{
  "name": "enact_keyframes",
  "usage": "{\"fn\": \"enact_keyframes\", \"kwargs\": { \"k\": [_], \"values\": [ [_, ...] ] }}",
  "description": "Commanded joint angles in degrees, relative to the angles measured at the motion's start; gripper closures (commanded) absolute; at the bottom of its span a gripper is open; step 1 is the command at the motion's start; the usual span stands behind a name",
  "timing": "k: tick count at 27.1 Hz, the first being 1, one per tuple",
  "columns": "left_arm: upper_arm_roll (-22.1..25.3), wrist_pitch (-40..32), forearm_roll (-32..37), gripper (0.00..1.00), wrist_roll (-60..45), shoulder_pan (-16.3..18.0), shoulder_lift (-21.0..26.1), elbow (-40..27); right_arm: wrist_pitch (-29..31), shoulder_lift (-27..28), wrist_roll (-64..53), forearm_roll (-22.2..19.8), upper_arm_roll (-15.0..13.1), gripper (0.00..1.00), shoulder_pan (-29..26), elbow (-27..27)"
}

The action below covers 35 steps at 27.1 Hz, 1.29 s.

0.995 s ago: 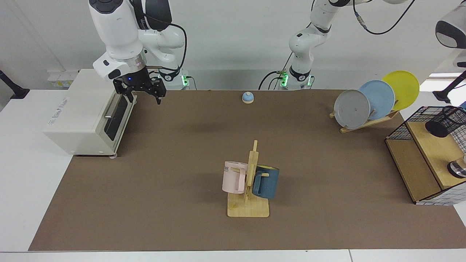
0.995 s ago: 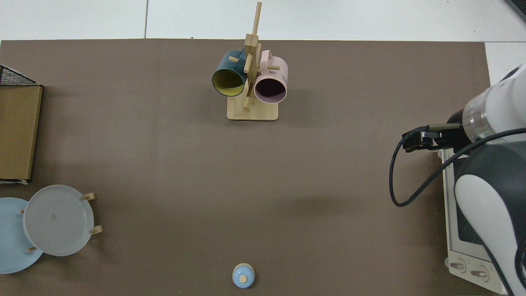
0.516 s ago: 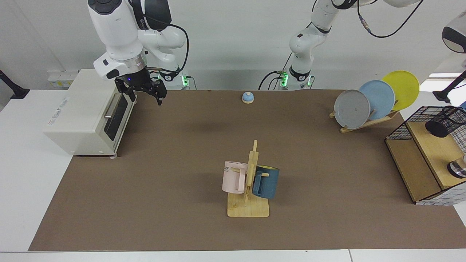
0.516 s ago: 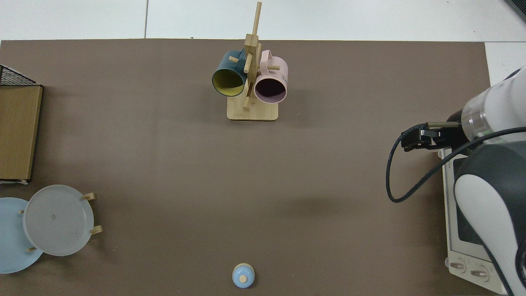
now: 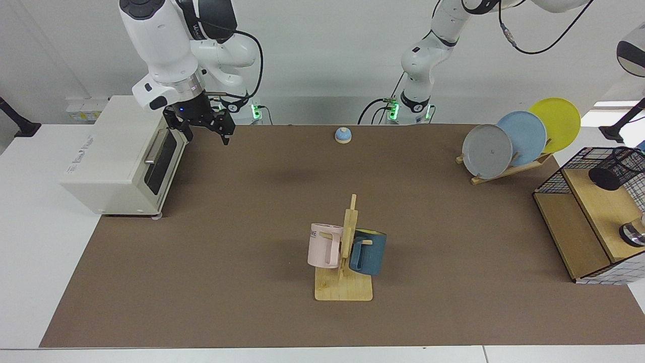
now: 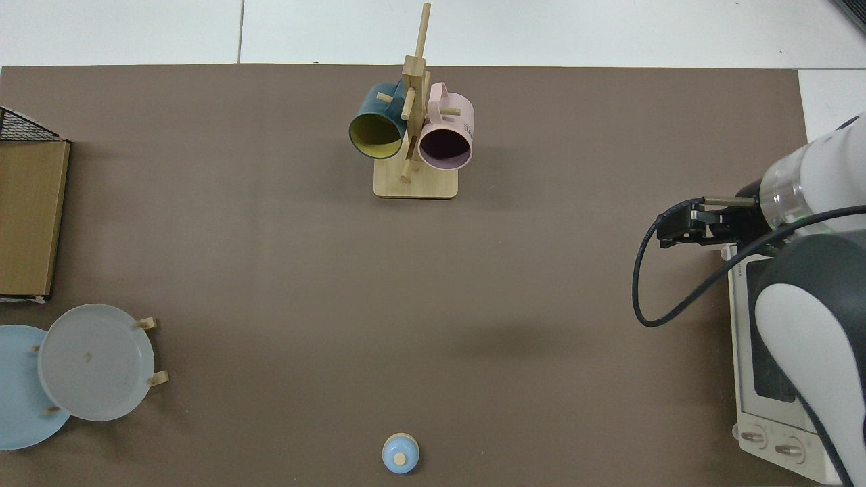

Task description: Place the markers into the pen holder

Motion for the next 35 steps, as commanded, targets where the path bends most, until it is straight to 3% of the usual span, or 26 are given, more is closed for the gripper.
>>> {"fn": "enact_keyframes", "kwargs": {
  "k": [1, 15, 35],
  "values": [
    [-0.4, -0.2, -1.8, 1.00, 0.6, 0.7, -0.5, -0.9, 1.3, -0.8, 0.1, 1.0, 0.6, 0.01, -0.6, -1.0],
    [-0.3, -0.5, -2.1, 1.00, 0.6, 0.7, -1.0, -1.6, 2.5, -0.7, -7.0, 0.7, 0.5, 0.01, -0.3, -1.1],
    [-0.1, -0.5, -4.0, 1.00, 0.8, 0.9, -3.9, -7.6, 2.4, -1.0, -6.5, 0.9, 0.5, 0.01, -0.9, -0.8]
  ]
}}
